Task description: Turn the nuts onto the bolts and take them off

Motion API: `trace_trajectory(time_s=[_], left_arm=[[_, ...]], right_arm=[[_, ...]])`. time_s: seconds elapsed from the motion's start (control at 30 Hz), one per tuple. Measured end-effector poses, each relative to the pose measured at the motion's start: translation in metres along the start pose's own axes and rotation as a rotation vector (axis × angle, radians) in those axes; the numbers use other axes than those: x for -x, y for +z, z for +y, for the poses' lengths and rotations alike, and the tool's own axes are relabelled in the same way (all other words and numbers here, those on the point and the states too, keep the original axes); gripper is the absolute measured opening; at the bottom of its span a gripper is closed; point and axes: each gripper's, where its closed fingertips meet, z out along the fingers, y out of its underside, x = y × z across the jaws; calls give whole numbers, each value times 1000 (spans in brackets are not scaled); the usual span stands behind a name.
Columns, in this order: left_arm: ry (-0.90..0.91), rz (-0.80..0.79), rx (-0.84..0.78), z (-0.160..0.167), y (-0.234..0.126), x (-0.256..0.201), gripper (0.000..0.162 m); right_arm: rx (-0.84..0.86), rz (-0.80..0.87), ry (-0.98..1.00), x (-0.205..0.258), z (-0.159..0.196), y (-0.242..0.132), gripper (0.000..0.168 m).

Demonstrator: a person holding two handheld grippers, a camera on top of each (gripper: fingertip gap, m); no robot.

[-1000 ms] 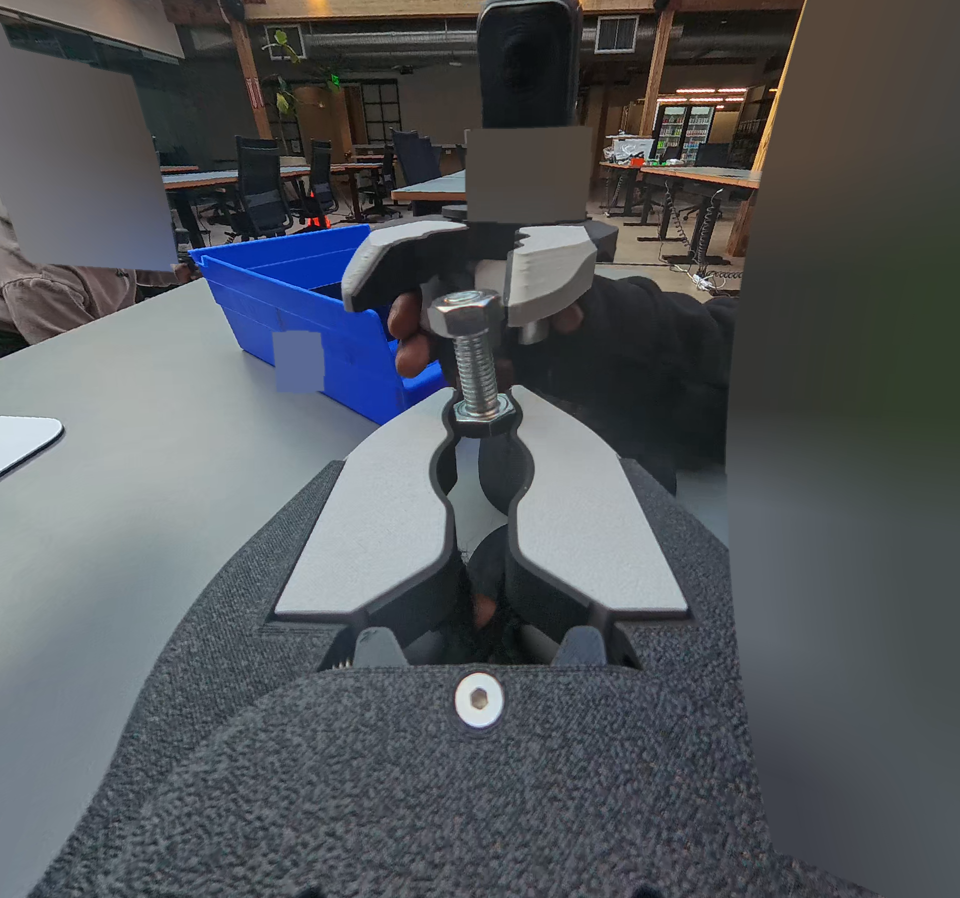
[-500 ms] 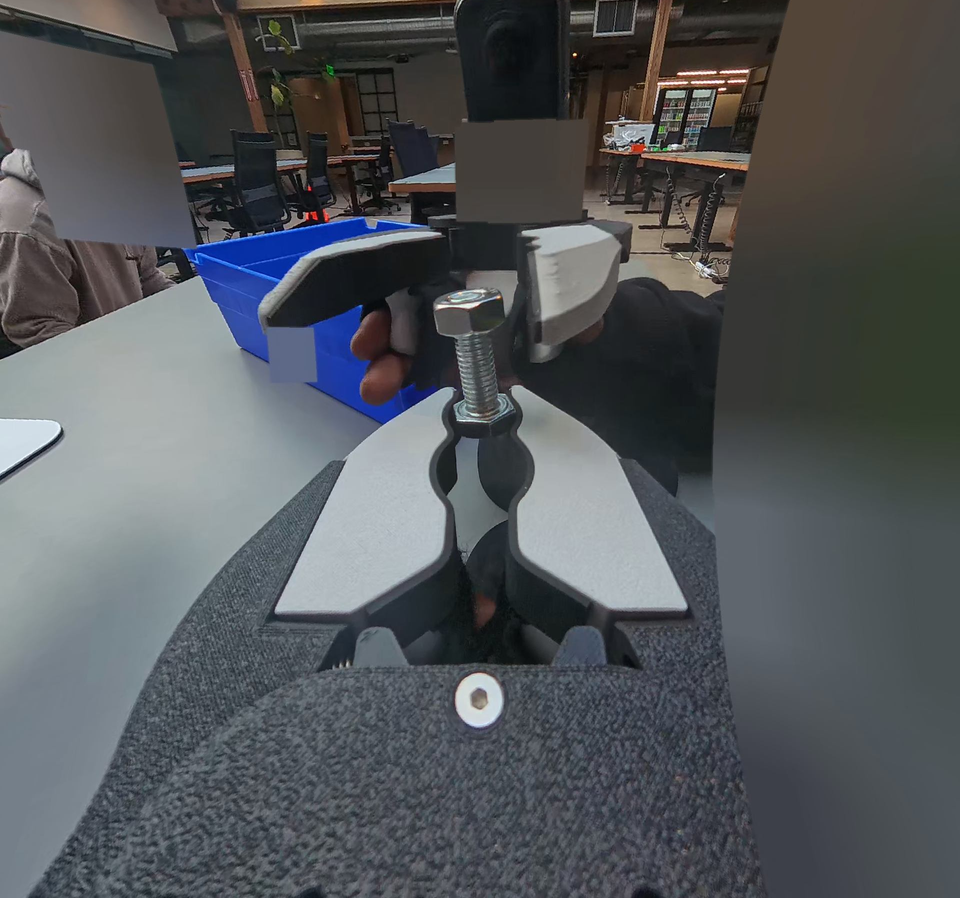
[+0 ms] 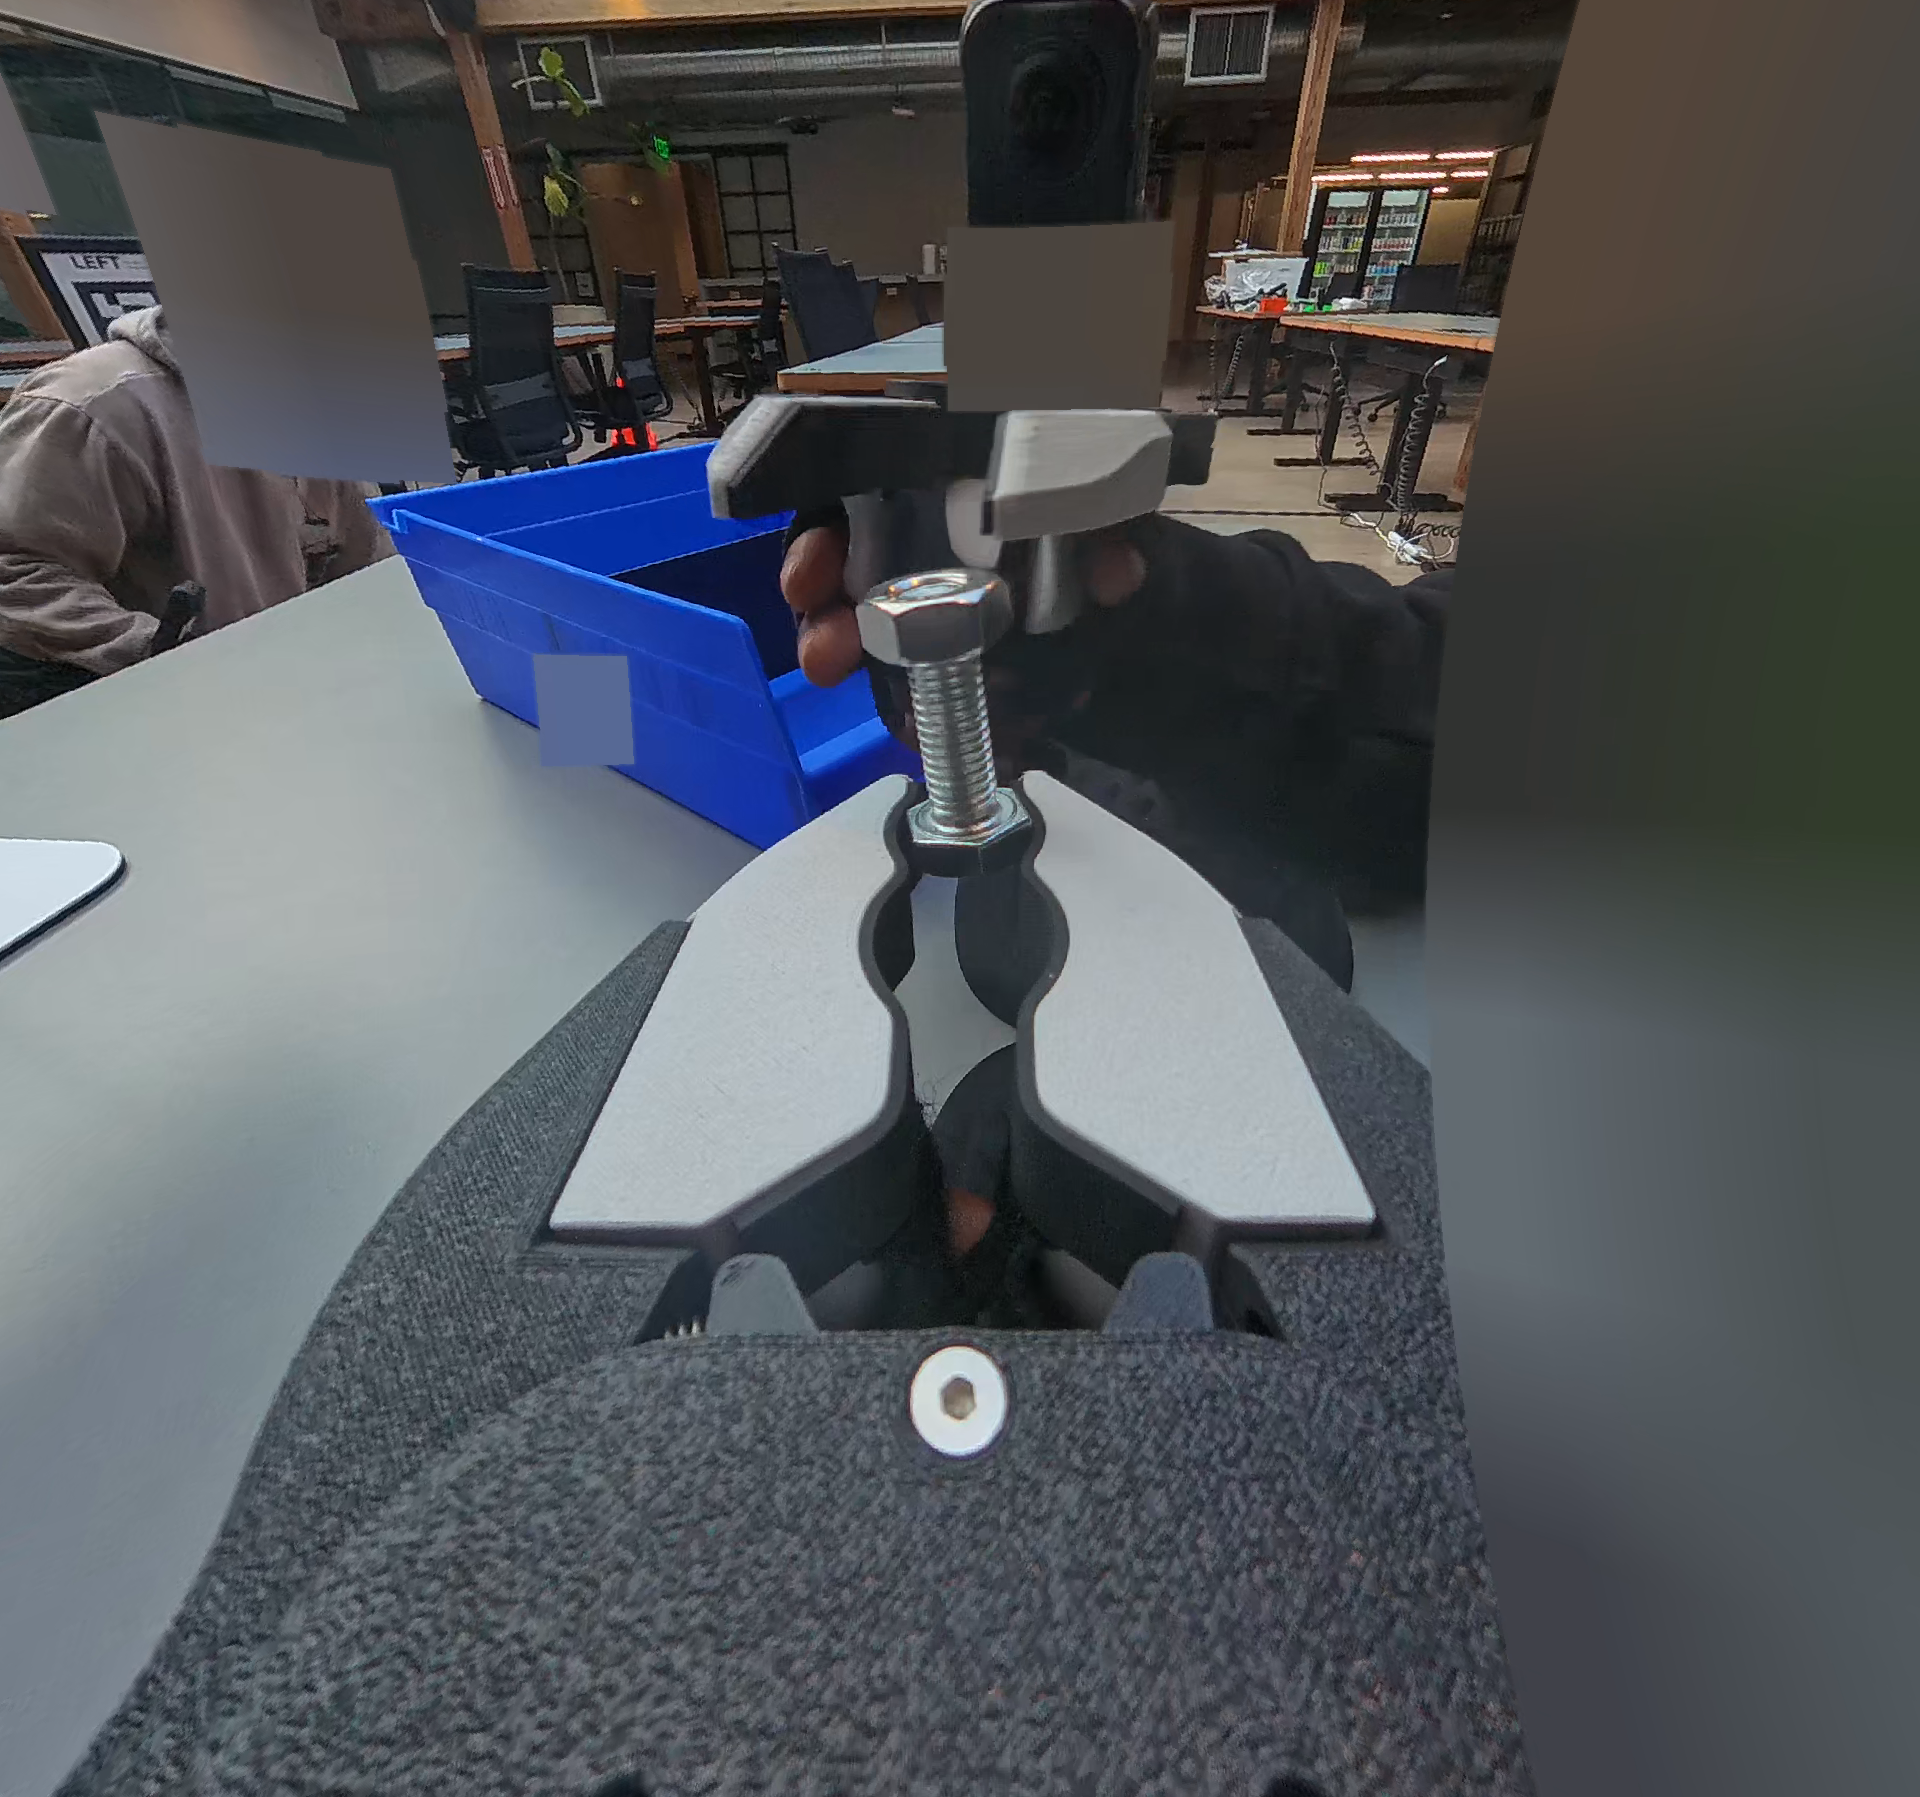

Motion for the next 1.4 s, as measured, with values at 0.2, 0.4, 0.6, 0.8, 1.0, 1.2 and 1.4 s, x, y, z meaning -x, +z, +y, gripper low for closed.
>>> trace_trajectory(time_s=[0.2,0.4,0.6,0.8,1.0,1.2,1.4], left_arm=[[3,1,4,1,0,0,15],[3,2,3,0,0,0,15],[-2,1,-3,0,0,0,15],[-1,4,-2,0,0,0,15],[3,3,4,1,0,0,15],[5,3,8,1,1,-1,15],[2,4,0,0,0,-1,15]], right_arm=[[42,17,27,5,13,30,61],[26,39,30,0,11,26,50],[37,16,-8,1,8,13,40],[37,50,-31,-7,5,0,24],[33,10,41,3,8,20,62],[41,68,53,0,16,38,68],[66,57,26,-5,15,21,58]])
